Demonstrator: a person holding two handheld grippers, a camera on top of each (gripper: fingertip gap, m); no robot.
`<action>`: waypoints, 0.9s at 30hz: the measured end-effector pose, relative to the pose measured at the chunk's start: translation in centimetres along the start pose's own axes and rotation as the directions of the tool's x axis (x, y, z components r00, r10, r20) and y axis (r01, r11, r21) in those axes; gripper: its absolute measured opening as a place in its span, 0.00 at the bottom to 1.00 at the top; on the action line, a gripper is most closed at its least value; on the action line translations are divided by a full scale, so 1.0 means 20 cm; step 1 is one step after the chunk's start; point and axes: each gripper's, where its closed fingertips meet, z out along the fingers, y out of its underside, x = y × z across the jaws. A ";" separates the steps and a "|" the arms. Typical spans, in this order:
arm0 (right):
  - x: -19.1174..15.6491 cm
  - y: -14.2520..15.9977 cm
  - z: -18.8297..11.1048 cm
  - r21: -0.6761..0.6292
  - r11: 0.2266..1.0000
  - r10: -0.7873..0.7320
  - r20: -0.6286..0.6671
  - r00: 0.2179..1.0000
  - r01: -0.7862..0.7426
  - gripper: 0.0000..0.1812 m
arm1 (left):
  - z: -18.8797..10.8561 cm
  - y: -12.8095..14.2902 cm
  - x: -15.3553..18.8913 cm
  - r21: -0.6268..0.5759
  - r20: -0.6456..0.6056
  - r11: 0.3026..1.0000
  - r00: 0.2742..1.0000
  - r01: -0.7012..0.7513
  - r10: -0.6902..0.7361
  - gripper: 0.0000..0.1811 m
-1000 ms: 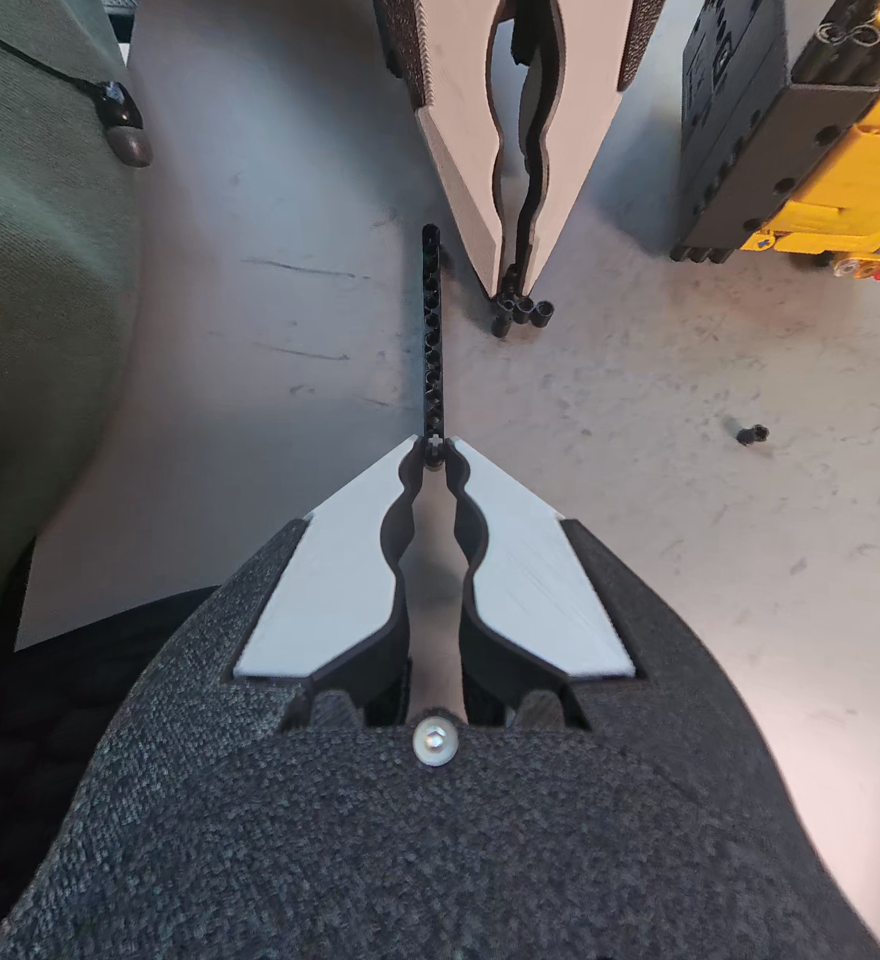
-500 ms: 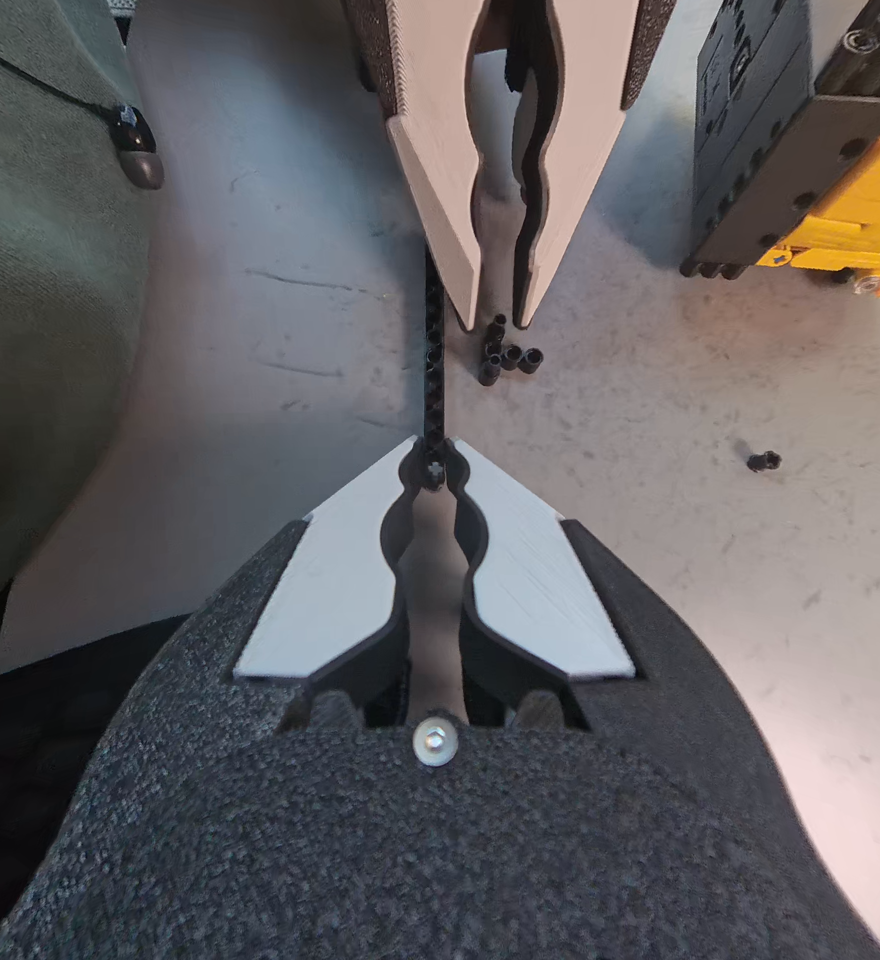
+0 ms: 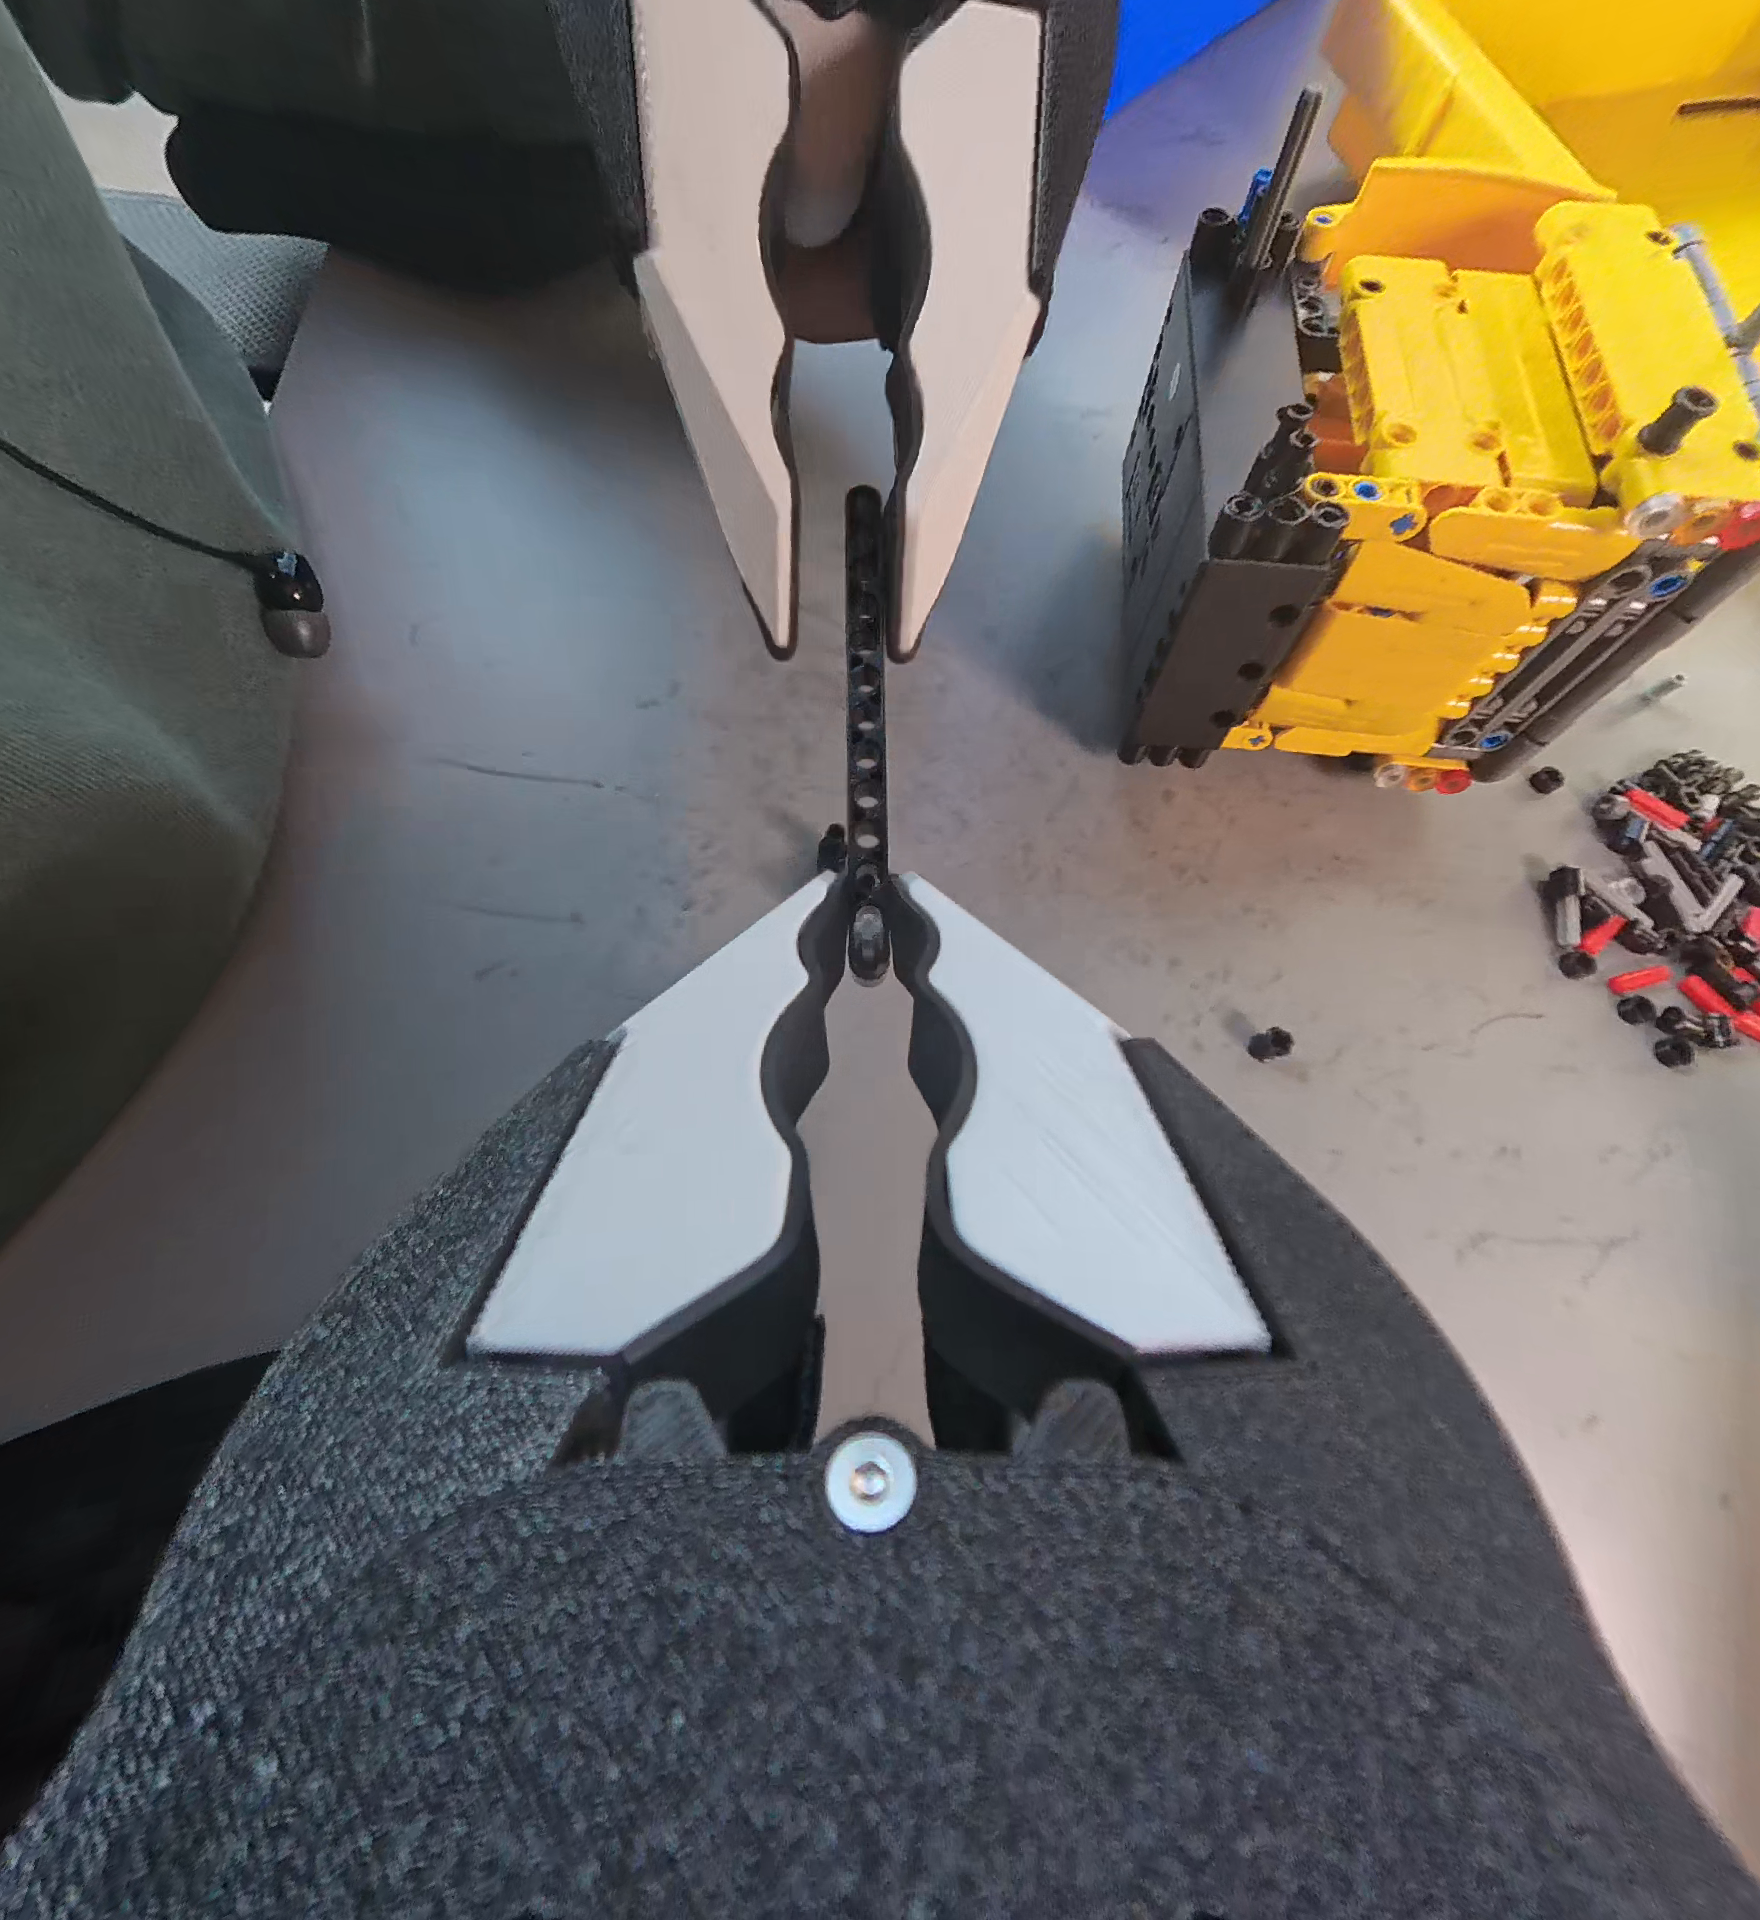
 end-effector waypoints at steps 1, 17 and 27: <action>0.00 -0.01 0.00 0.008 1.000 -0.003 0.007 1.000 0.003 0.04 | 0.01 0.01 -0.01 -0.018 0.023 1.000 0.999 -0.021 0.022 0.05; 0.46 -0.60 -0.53 0.562 0.827 0.069 -0.035 0.997 -0.037 0.17 | -0.12 -0.04 -0.15 0.077 0.130 0.997 0.991 0.011 -0.021 0.03; 1.87 -0.46 -0.90 0.428 0.895 0.358 -0.860 0.364 0.130 0.00 | -0.06 0.01 -0.18 0.073 0.151 0.997 0.988 0.014 -0.025 0.03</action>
